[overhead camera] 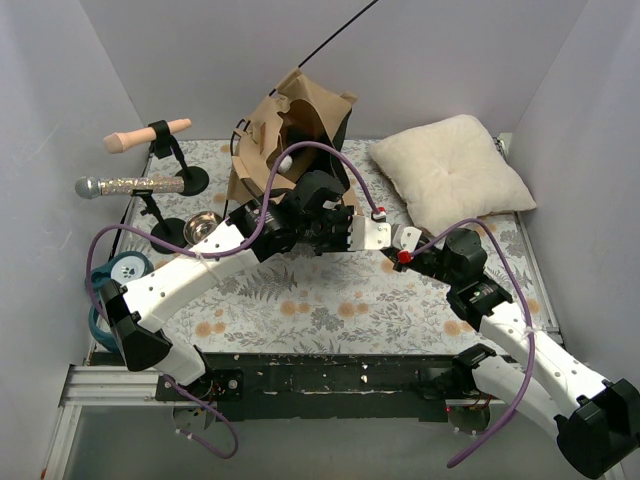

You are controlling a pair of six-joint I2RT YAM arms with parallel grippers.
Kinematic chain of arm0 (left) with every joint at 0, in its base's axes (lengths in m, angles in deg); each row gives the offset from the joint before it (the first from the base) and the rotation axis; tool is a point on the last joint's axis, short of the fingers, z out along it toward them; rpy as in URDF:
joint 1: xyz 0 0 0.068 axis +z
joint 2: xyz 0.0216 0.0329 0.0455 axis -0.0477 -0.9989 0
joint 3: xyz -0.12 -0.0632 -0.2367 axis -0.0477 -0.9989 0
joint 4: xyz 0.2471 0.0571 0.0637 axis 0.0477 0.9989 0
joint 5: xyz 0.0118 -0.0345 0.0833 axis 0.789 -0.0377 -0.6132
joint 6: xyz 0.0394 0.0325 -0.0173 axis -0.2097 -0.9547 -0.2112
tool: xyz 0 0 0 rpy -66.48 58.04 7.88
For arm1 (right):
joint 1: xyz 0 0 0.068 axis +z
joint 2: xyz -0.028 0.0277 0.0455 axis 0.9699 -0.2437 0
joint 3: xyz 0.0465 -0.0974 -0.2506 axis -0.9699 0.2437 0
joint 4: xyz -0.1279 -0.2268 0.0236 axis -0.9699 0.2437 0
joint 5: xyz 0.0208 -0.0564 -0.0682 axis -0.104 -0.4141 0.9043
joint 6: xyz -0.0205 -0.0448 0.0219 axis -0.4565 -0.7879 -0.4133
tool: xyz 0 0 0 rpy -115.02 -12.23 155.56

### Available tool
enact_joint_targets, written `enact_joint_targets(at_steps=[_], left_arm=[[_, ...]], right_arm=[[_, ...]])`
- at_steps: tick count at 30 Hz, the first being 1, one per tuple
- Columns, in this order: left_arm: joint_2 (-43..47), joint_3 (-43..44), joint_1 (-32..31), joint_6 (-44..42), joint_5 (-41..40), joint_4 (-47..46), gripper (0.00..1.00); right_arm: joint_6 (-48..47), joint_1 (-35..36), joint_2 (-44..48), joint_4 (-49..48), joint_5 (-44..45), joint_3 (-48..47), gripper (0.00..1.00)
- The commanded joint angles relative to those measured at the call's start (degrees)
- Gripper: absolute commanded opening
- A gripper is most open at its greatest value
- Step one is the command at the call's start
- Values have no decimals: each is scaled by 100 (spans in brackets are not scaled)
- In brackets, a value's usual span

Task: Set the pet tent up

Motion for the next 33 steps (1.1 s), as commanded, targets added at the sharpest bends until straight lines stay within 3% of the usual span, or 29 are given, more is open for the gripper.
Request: enact_joint_targets(at_steps=[1,33], left_arm=[[267,88,486,110,-1287,390,0],[-5,-167,521,-145,-1630,294,0]], right_arm=[[-19,-55,240,94,-62,105,1],[227,-46,275,33,-203,61,1]])
